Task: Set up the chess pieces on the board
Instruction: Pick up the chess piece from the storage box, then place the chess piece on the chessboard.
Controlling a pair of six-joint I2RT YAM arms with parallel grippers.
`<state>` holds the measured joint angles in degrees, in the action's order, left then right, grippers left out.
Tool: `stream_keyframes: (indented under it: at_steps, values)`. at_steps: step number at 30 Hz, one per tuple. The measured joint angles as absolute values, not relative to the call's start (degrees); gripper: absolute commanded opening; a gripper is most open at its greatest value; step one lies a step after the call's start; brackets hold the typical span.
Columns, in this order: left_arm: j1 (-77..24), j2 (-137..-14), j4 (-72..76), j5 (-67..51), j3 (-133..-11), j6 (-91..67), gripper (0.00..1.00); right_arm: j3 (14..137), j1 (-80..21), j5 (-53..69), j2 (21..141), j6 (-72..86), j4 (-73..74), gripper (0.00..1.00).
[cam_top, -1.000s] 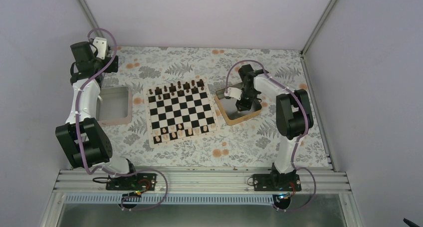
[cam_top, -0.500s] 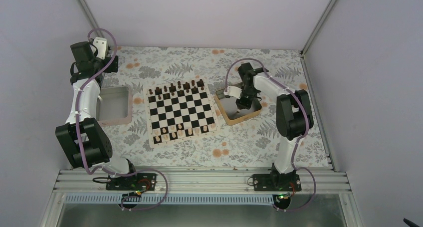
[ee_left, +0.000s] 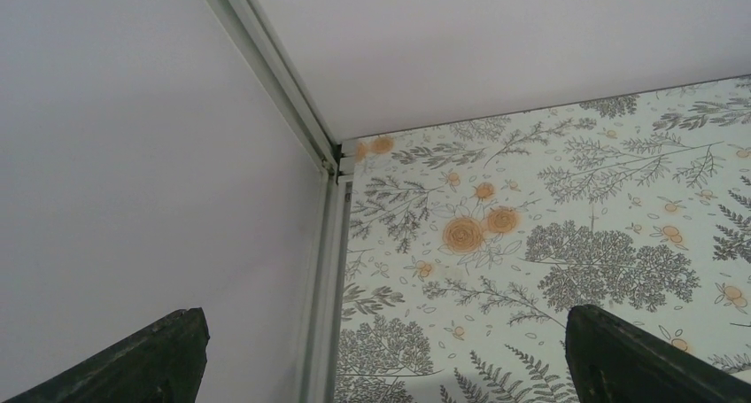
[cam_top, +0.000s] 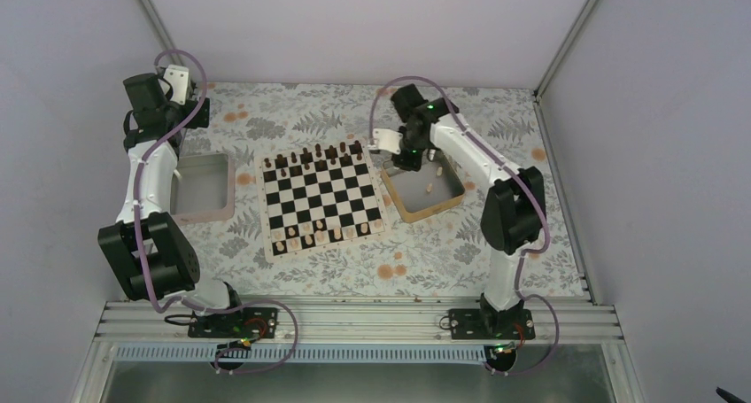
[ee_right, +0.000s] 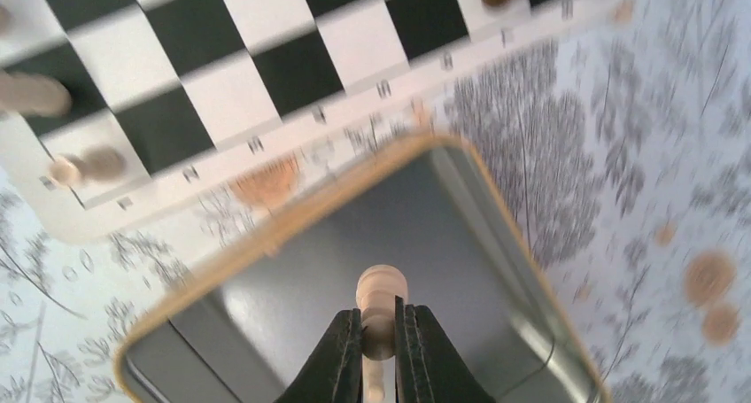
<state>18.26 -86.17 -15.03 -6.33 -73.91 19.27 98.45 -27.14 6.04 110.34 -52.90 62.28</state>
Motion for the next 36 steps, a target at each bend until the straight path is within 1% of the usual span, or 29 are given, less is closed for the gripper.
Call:
stream_keyframes:
  at_steps: [5,14,22,30,36]
  values:
    - [18.3,-86.0,-15.0,-6.7,-73.9,19.3,1.0,104.3,-34.5,6.5,112.8,-52.9,63.5,0.04]
    - [18.3,-85.9,-15.0,-7.4,-73.9,19.3,1.0,106.5,-43.1,8.4,122.0,-52.9,64.4,0.04]
    - [18.3,-85.7,-15.0,-7.7,-73.9,19.3,1.0,105.6,-44.5,8.9,124.0,-52.9,64.1,0.04]
    - [18.3,-85.7,-14.9,-8.0,-73.9,19.3,1.0,100.5,-43.3,9.6,123.8,-52.7,62.7,0.04]
    - [18.3,-85.7,-14.9,-8.1,-73.9,19.3,1.0,101.9,-43.7,10.4,124.0,-52.7,62.9,0.04]
